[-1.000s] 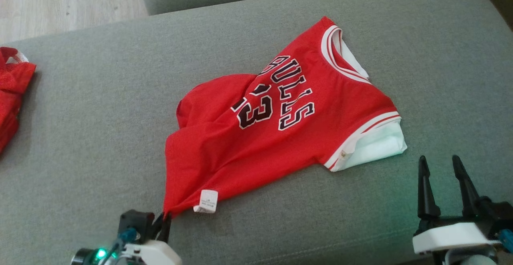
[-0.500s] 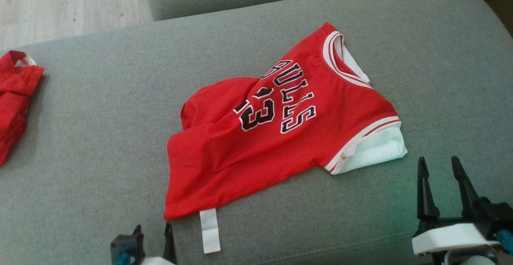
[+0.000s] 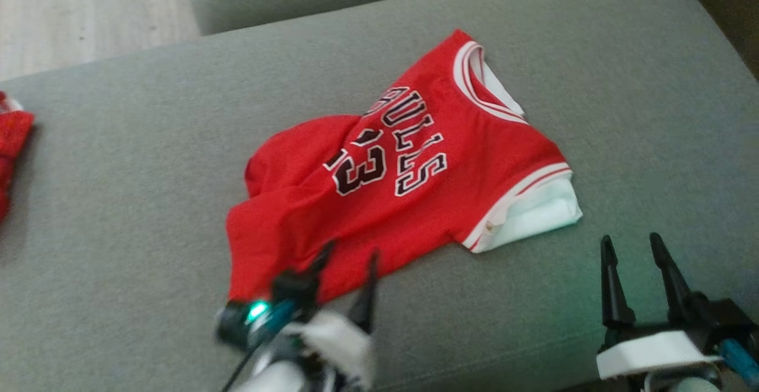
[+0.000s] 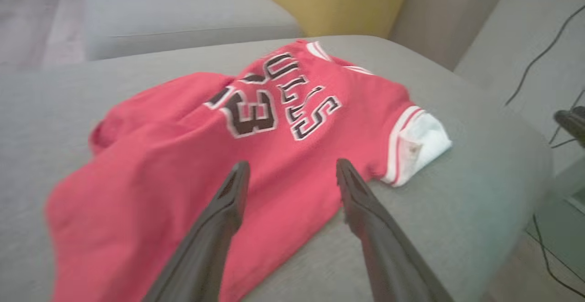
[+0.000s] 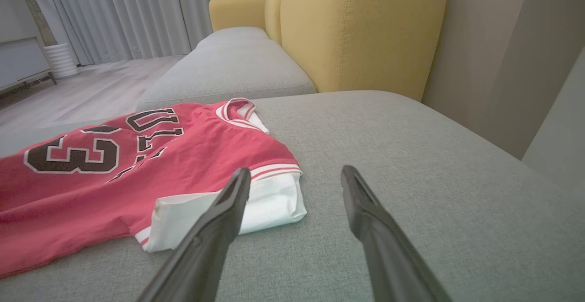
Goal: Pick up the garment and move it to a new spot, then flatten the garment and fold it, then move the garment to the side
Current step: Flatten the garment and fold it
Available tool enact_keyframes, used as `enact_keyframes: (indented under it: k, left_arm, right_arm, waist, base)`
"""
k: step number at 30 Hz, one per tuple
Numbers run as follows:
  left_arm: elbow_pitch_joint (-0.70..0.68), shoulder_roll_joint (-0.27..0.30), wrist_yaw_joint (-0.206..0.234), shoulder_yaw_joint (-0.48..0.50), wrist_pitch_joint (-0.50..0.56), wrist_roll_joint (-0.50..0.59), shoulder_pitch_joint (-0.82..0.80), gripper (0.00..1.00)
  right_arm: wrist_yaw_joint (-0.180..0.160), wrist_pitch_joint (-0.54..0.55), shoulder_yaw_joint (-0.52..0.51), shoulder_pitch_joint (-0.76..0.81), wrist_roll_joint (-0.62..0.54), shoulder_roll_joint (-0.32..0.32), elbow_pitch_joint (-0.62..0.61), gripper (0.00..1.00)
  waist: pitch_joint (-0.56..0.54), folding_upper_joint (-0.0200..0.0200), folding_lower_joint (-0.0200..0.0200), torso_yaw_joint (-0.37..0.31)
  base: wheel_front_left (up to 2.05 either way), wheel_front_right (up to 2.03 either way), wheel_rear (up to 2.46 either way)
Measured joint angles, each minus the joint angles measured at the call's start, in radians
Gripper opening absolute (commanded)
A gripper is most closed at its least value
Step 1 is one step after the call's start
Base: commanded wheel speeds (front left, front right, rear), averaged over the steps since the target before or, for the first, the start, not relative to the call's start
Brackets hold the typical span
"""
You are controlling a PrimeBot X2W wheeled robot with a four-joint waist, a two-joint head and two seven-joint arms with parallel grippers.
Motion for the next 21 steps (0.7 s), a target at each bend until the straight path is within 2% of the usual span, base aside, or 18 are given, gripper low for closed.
enact_keyframes:
  k: [6,9,13,17,19,21]
  left_arm:
    - [0.198,-0.167,-0.173,-0.098,0.061,-0.005,-0.206,1.00]
    - [0.312,-0.227,-0.238,-0.118,0.076,-0.021,-0.270,1.00]
    - [0.452,-0.246,-0.297,-0.141,0.077,-0.041,-0.329,1.00]
    - [0.547,-0.263,-0.327,-0.157,0.083,-0.068,-0.369,1.00]
    - [0.554,-0.262,-0.346,-0.177,0.073,-0.120,-0.393,1.00]
    - [0.537,-0.263,-0.347,-0.202,0.068,-0.156,-0.407,1.00]
  right_arm:
    - [0.000,0.000,0.018,-0.050,0.001,0.000,-0.004,1.00]
    - [0.000,0.000,0.023,-0.068,0.008,0.000,-0.005,1.00]
    - [0.000,0.000,0.026,-0.076,0.019,0.000,-0.004,1.00]
    - [0.000,0.000,0.028,-0.078,0.027,0.000,-0.004,1.00]
    - [0.000,0.000,0.033,-0.087,0.028,0.000,-0.002,1.00]
    - [0.000,0.000,0.034,-0.098,0.028,0.000,0.000,1.00]
  waist:
    - [0.040,0.0000,0.0000,-0.056]
    - [0.061,0.0000,0.0000,-0.089]
    - [0.088,0.0000,0.0000,-0.131]
    - [0.113,0.0000,0.0000,-0.159]
    - [0.127,0.0000,0.0000,-0.173]
    - [0.132,0.0000,0.0000,-0.178]
  base:
    - [0.00,0.00,0.00]
    - [0.00,0.00,0.00]
    - [0.00,0.00,0.00]
    - [0.00,0.00,0.00]
    - [0.00,0.00,0.00]
    - [0.00,0.00,0.00]
